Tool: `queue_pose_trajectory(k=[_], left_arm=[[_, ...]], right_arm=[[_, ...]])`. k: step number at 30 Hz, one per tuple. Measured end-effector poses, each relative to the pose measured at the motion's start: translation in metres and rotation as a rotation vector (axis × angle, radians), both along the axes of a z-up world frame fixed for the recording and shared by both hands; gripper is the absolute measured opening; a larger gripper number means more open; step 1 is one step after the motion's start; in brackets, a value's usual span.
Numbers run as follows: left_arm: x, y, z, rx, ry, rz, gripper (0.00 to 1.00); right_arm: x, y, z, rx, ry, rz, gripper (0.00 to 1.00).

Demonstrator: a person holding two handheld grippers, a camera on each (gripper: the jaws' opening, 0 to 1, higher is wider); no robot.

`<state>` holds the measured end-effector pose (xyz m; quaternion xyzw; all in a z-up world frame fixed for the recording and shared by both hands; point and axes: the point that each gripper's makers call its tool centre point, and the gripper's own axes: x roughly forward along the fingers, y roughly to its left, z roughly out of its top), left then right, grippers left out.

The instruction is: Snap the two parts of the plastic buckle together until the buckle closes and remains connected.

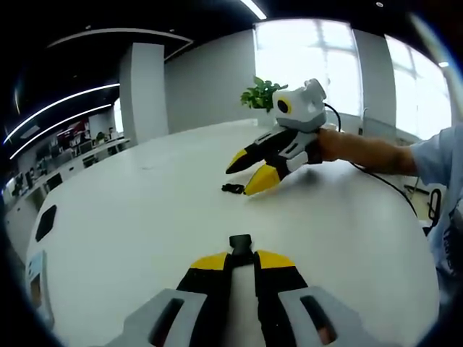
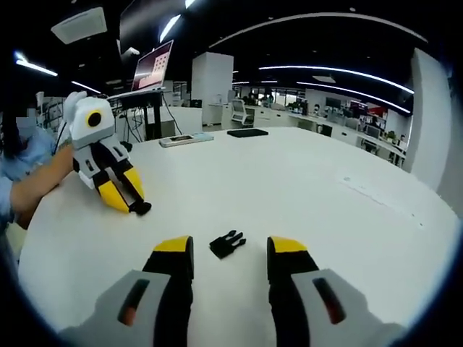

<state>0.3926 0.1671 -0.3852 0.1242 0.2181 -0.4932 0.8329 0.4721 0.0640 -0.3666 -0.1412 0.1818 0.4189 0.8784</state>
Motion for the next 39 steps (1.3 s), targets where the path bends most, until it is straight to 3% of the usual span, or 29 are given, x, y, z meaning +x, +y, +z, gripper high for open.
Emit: queue_pose_trajectory(k=[3,20,25,30,39], left_arm=[[0.001,0.000,0.000,0.002,-0.001,0.000,0.11],[0.002,0.000,0.001,0.005,-0.011,-0.007,0.11],[0.002,0.000,0.001,0.005,-0.014,-0.008,0.12],[0.002,0.000,0.001,0.007,-0.019,-0.011,0.12],[0.001,0.000,0.000,0.007,-0.020,-0.012,0.11]], right_arm=[[-0.005,0.004,-0.003,0.008,0.029,0.024,0.41],[-0.013,0.022,-0.008,0.019,0.070,0.090,0.39],[-0.021,0.030,-0.004,0.066,0.085,0.148,0.38],[-0.027,0.022,0.001,0.066,0.046,0.115,0.34],[-0.011,0.010,-0.006,0.032,0.061,0.088,0.23]])
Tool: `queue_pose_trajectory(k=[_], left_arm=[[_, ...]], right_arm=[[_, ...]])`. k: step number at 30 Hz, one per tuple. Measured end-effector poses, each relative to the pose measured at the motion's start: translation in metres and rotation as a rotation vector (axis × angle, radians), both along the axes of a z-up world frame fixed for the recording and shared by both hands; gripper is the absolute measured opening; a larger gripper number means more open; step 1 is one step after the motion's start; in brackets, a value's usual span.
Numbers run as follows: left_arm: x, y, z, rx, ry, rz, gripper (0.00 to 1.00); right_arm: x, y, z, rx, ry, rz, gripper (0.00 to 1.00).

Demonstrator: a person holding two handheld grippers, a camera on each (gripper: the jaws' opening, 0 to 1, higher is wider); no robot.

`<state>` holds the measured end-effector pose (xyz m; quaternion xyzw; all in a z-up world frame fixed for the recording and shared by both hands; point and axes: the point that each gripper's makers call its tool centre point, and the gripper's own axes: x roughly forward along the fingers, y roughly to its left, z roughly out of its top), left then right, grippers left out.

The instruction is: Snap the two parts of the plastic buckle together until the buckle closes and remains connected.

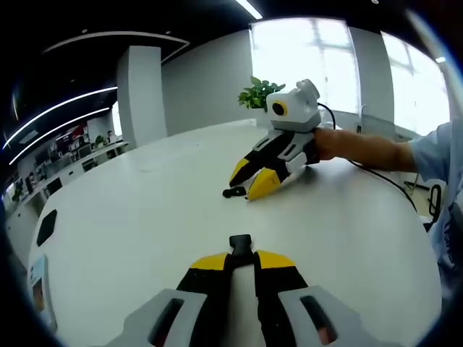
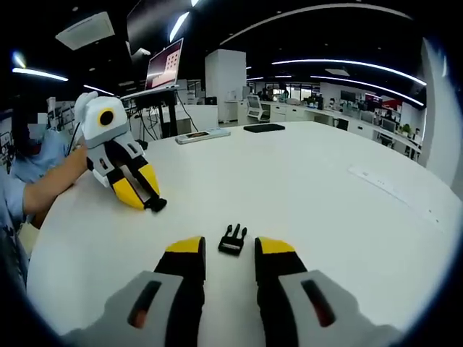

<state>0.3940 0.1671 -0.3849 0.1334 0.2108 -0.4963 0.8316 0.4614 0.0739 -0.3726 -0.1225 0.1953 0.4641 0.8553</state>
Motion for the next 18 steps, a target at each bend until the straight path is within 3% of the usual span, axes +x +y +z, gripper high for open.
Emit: queue_pose_trajectory(k=[10,18], left_arm=[[0.0002,0.0001,0.0004,0.005,-0.004,-0.001,0.12],[0.0009,0.0003,0.0006,0.002,-0.002,-0.001,0.12]], right_arm=[[0.0073,-0.0036,0.0001,-0.010,-0.034,-0.011,0.14],[0.0093,-0.0035,0.0007,-0.009,-0.043,0.002,0.13]])
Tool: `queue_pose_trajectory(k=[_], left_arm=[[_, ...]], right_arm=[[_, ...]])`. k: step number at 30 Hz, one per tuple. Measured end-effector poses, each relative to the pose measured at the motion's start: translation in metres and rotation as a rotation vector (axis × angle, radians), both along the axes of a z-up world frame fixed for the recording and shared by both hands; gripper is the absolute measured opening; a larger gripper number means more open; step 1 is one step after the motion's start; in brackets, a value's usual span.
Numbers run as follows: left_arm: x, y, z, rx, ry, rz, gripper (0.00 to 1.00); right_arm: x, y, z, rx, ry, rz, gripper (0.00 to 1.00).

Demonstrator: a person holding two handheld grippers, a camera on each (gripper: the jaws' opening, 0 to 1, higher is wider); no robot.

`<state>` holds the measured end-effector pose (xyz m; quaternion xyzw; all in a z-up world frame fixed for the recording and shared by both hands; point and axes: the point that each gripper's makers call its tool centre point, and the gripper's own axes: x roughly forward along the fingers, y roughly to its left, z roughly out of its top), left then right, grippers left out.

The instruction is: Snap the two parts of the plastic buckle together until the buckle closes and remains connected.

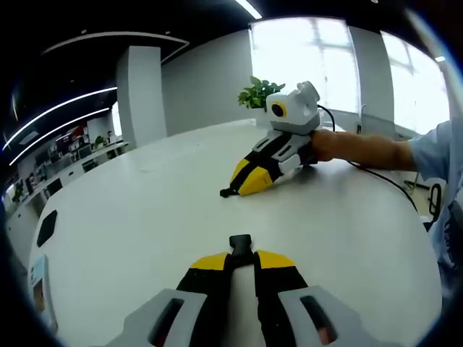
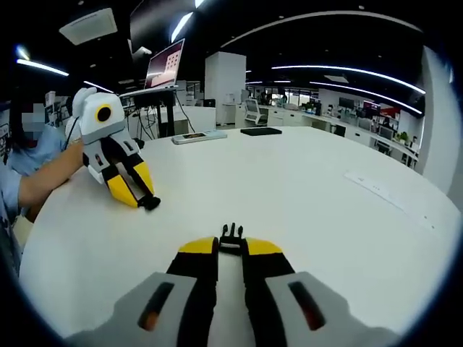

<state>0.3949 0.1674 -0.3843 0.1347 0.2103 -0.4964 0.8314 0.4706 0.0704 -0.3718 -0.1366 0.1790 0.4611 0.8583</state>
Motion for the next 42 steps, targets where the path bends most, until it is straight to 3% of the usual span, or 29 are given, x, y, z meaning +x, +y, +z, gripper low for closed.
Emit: queue_pose_trajectory(k=[7,25,42], left_arm=[[0.001,0.000,0.000,-0.002,0.000,-0.003,0.12],[-0.001,0.003,0.002,-0.019,0.014,-0.060,0.11],[-0.025,-0.010,-0.002,-0.038,0.027,-0.145,0.11]], right_arm=[[-0.005,0.001,0.001,-0.005,-0.003,0.055,0.13],[-0.066,0.020,-0.005,-0.005,-0.009,0.332,0.13],[-0.085,0.023,0.001,0.065,0.002,0.482,0.13]])
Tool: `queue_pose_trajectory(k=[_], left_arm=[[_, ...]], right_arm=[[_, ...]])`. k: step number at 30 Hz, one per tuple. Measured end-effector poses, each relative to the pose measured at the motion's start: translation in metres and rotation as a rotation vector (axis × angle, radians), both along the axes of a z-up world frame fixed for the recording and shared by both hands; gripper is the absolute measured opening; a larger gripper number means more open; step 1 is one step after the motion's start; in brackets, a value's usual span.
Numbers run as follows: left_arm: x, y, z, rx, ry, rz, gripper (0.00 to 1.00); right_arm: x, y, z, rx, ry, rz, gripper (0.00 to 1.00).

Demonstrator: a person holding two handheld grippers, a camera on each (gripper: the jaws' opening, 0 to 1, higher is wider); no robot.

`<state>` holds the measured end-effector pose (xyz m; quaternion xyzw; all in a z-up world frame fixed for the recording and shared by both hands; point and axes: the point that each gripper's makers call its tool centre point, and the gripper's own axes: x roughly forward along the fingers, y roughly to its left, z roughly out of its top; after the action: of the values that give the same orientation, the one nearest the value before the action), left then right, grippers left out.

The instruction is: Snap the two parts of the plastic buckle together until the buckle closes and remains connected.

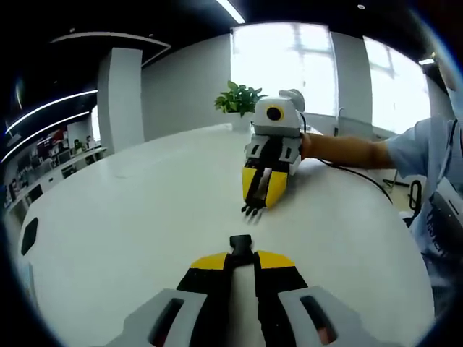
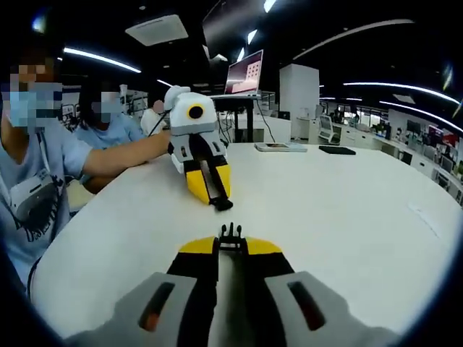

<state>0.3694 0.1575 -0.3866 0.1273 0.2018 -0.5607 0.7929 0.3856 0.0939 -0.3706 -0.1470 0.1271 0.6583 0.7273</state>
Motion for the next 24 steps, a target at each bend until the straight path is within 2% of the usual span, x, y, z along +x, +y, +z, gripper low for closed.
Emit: queue_pose_trajectory(k=[11,18,24], left_arm=[[-0.015,-0.009,0.001,-0.022,0.010,-0.078,0.11],[-0.024,-0.015,0.001,-0.032,0.013,-0.131,0.12],[-0.027,-0.018,0.001,-0.041,0.017,-0.147,0.12]], right_arm=[[-0.019,0.009,0.000,0.000,-0.021,0.088,0.13],[-0.021,0.008,0.001,0.001,-0.017,0.107,0.13],[-0.023,0.009,0.000,-0.004,-0.018,0.127,0.13]])
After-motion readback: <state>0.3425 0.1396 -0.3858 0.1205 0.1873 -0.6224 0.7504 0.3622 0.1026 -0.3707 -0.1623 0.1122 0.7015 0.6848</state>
